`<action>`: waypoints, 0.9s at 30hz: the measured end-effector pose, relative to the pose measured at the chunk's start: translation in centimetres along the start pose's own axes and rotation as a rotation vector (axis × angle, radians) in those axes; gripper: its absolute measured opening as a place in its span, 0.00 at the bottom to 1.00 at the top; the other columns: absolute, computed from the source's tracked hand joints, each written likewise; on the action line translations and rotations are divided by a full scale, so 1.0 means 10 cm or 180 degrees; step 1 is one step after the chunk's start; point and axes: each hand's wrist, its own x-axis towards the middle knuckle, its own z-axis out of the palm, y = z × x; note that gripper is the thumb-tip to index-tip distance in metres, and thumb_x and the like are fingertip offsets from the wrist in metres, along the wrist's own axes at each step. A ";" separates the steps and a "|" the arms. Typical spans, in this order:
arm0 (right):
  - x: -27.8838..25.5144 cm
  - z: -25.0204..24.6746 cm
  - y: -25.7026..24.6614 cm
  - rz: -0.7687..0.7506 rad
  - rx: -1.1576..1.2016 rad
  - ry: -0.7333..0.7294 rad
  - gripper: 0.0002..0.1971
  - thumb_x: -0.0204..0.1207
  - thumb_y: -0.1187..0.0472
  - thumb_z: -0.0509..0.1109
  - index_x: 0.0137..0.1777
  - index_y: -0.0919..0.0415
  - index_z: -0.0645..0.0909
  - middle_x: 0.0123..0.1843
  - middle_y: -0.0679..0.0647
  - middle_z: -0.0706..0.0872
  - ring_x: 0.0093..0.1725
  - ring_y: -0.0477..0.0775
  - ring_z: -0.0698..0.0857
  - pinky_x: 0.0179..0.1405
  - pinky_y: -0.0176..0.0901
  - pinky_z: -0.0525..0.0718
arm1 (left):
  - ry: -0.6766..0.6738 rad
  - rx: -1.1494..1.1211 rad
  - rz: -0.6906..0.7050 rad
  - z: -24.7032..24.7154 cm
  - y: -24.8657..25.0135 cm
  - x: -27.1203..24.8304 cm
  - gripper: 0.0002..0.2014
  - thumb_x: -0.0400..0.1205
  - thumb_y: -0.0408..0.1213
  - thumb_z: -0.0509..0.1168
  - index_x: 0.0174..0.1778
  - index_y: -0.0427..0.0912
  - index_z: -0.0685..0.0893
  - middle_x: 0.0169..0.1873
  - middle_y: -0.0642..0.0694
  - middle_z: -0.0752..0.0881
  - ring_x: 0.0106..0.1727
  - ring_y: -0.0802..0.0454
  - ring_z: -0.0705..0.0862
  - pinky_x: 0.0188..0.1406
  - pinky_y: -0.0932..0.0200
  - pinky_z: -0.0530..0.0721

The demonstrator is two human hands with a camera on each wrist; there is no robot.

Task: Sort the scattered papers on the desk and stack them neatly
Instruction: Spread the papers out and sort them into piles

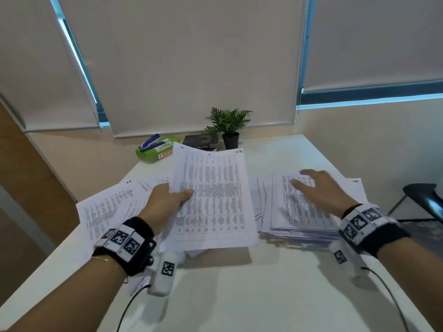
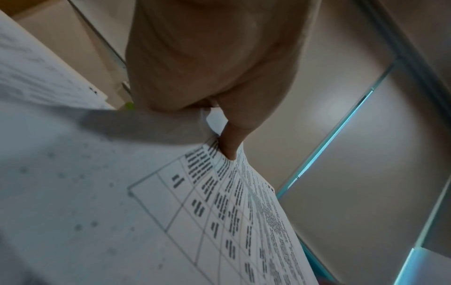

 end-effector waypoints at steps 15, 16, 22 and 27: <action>0.08 1.18 -0.46 0.0520 0.2106 -0.0831 0.48 0.79 0.67 0.79 0.91 0.63 0.51 0.91 0.60 0.60 0.88 0.64 0.63 0.85 0.59 0.64 | 0.0177 0.2226 -0.0621 -0.59 -0.45 0.31 0.29 0.84 0.61 0.71 0.70 0.41 0.81 0.67 0.46 0.81 0.66 0.42 0.81 0.64 0.48 0.81; 0.10 1.21 -0.44 0.0563 0.2087 -0.0795 0.48 0.79 0.67 0.79 0.91 0.64 0.52 0.91 0.60 0.61 0.88 0.64 0.64 0.85 0.59 0.65 | 0.0228 0.2550 -0.0870 -0.79 -0.55 0.37 0.35 0.82 0.63 0.72 0.74 0.39 0.79 0.71 0.42 0.82 0.69 0.40 0.81 0.67 0.47 0.82; 0.13 1.29 -0.38 0.0484 0.2021 -0.0707 0.50 0.79 0.65 0.79 0.92 0.60 0.49 0.91 0.60 0.59 0.89 0.65 0.63 0.86 0.60 0.65 | 0.0591 0.2699 -0.1557 -1.37 -0.95 0.44 0.36 0.62 0.68 0.84 0.40 0.36 0.82 0.31 0.40 0.84 0.33 0.43 0.84 0.37 0.56 0.78; 0.09 1.29 -0.41 0.0429 0.1978 -0.0735 0.49 0.80 0.66 0.78 0.92 0.60 0.49 0.91 0.61 0.61 0.88 0.65 0.64 0.84 0.59 0.66 | 0.0773 0.2502 -0.1595 -1.29 -0.94 0.40 0.36 0.62 0.65 0.86 0.42 0.35 0.82 0.45 0.33 0.90 0.41 0.39 0.88 0.38 0.55 0.85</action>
